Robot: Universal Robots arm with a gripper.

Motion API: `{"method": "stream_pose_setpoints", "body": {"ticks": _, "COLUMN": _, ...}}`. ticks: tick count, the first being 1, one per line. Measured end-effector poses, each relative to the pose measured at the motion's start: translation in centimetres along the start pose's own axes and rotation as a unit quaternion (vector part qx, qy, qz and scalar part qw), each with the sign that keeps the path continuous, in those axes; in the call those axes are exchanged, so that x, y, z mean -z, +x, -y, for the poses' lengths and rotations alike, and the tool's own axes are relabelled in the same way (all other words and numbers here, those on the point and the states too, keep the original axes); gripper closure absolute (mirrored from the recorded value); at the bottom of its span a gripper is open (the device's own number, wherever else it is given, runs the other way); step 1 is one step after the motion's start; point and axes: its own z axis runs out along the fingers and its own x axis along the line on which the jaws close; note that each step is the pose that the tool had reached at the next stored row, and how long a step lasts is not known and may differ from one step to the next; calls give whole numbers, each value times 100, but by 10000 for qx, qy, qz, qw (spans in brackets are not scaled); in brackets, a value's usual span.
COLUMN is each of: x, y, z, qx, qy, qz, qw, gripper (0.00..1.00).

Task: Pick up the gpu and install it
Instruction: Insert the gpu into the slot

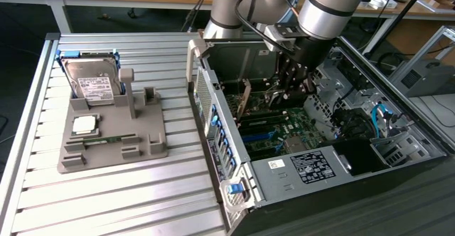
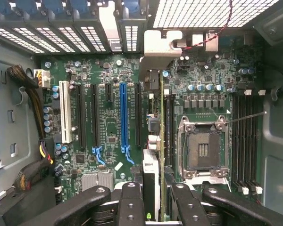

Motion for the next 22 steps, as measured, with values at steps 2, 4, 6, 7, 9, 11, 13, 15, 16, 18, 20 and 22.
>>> {"method": "stream_pose_setpoints", "body": {"ticks": 2, "x": -3, "y": 2, "z": -1, "qx": 0, "qy": 0, "qz": 0, "qw": 10000, "gripper": 73}}
{"method": "stream_pose_setpoints", "body": {"ticks": 4, "x": -7, "y": 5, "z": -3, "qx": 0, "qy": 0, "qz": 0, "qw": 10000, "gripper": 73}}
{"method": "stream_pose_setpoints", "body": {"ticks": 6, "x": -12, "y": 7, "z": -5, "qx": 0, "qy": 0, "qz": 0, "qw": 10000, "gripper": 73}}
{"method": "stream_pose_setpoints", "body": {"ticks": 7, "x": -14, "y": 8, "z": -5, "qx": 0, "qy": 0, "qz": 0, "qw": 10000, "gripper": 73}}
{"method": "stream_pose_setpoints", "body": {"ticks": 9, "x": -19, "y": 9, "z": -5, "qx": 0, "qy": 0, "qz": 0, "qw": 10000, "gripper": 73}}
{"method": "stream_pose_setpoints", "body": {"ticks": 11, "x": -24, "y": 9, "z": -6, "qx": 0, "qy": 0, "qz": 0, "qw": 10000, "gripper": 73}}
{"method": "stream_pose_setpoints", "body": {"ticks": 13, "x": -28, "y": 10, "z": -6, "qx": 0, "qy": 0, "qz": 0, "qw": 10000, "gripper": 73}}
{"method": "stream_pose_setpoints", "body": {"ticks": 15, "x": -34, "y": 12, "z": -6, "qx": 0, "qy": 0, "qz": 0, "qw": 10000, "gripper": 73}}
{"method": "stream_pose_setpoints", "body": {"ticks": 16, "x": -37, "y": 12, "z": -6, "qx": 0, "qy": 0, "qz": 0, "qw": 10000, "gripper": 73}}
{"method": "stream_pose_setpoints", "body": {"ticks": 18, "x": -42, "y": 13, "z": -6, "qx": 0, "qy": 0, "qz": 0, "qw": 10000, "gripper": 73}}
{"method": "stream_pose_setpoints", "body": {"ticks": 20, "x": -47, "y": 14, "z": -6, "qx": 0, "qy": 0, "qz": 0, "qw": 10000, "gripper": 73}}
{"method": "stream_pose_setpoints", "body": {"ticks": 22, "x": -52, "y": 15, "z": -6, "qx": 0, "qy": 0, "qz": 0, "qw": 10000, "gripper": 73}}
